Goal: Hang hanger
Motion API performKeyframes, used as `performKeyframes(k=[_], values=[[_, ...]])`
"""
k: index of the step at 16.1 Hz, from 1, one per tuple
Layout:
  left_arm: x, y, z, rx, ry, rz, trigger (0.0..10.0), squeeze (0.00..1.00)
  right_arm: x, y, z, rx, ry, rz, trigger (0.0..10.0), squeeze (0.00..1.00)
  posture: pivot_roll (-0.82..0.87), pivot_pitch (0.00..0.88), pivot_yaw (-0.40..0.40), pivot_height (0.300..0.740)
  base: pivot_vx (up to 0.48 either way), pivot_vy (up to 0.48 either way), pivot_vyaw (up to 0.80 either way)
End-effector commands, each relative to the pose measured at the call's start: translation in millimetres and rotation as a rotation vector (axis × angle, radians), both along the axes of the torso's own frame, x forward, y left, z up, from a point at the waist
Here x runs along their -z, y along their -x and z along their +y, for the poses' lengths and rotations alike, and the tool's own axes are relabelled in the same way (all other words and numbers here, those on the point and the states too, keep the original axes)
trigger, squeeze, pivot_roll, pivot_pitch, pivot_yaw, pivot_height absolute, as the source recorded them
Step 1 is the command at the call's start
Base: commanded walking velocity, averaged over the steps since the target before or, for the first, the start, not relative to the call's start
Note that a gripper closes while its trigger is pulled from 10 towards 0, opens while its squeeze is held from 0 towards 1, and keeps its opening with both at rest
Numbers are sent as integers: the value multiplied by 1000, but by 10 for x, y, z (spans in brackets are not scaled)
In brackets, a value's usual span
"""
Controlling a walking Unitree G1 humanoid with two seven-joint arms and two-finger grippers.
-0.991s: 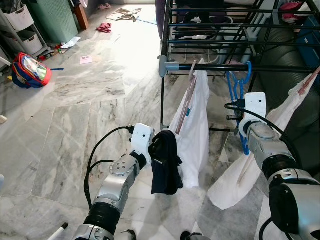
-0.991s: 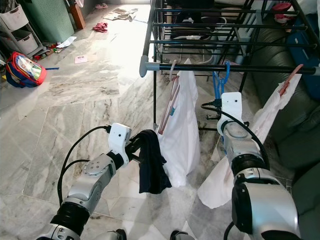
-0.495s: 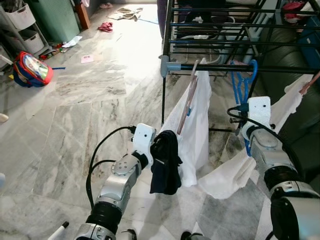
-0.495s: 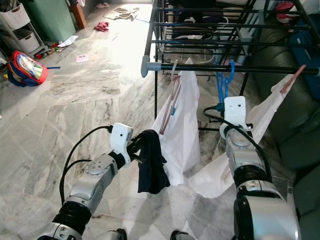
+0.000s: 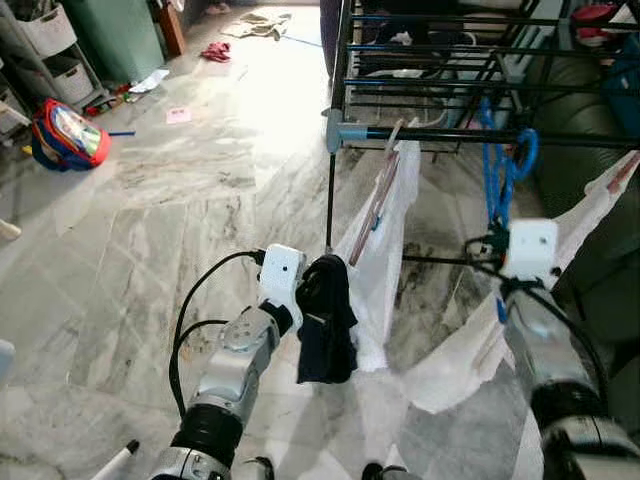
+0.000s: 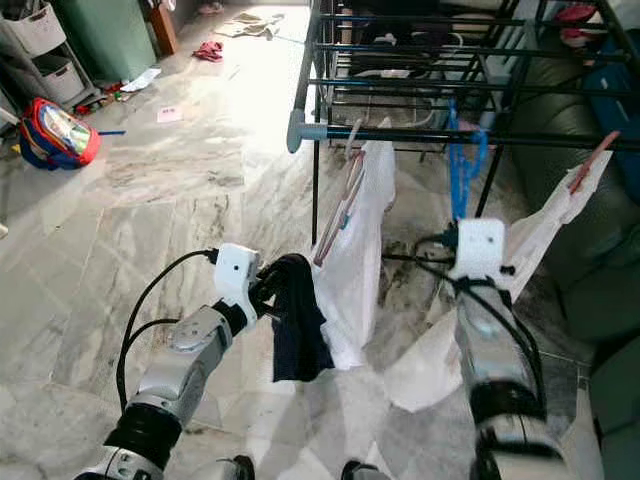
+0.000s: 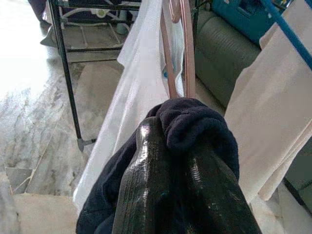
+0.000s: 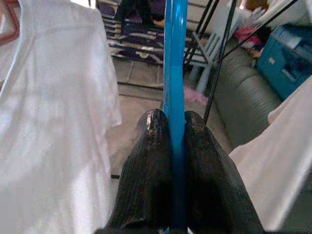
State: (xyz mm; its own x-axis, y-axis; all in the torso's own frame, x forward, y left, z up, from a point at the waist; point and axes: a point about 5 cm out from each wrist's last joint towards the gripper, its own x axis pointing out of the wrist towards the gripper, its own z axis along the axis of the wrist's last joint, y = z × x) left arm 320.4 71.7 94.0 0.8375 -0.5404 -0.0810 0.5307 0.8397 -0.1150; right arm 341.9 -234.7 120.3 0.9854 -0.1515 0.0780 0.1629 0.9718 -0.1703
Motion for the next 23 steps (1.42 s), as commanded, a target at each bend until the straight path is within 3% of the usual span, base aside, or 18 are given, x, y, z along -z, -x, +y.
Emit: performKeyframes(k=[1, 5, 7, 9, 10, 15, 18, 23], values=[[14, 28, -12, -7, 8, -17, 10000, 0, 65, 92, -9, 13, -8, -8, 10000, 0, 29, 171, 31, 740, 0, 0, 0], [15, 68, 99, -57, 21, -52, 10000, 0, 330, 361, 18, 34, -1, 46, 10000, 0, 14, 185, 41, 740, 0, 0, 0], [115, 89, 277, -140, -70, -61, 10000, 0, 506, 494, 109, 41, -39, 104, 10000, 0, 20, 164, 31, 740, 0, 0, 0], [195, 120, 375, -173, -106, -52, 10000, 0, 591, 546, 208, 21, -69, 137, 10000, 0, 23, 165, 32, 740, 0, 0, 0], [244, 135, 471, -214, -139, -32, 10000, 0, 637, 580, 334, -18, -89, 159, 10000, 0, 31, 155, 41, 740, 0, 0, 0], [277, 91, 513, -249, -167, -10, 10000, 0, 763, 650, 495, -52, -123, 215, 10000, 0, 47, 149, 51, 740, 0, 0, 0], [354, 110, 531, -256, -186, 12, 10000, 0, 802, 700, 483, -30, -154, 238, 10000, 0, 48, 123, 48, 740, -179, 0, 0], [284, 30, 566, -264, -199, -7, 10000, 0, 744, 571, 560, -65, -160, 234, 10000, 0, 74, 102, 54, 740, -316, 0, 0]])
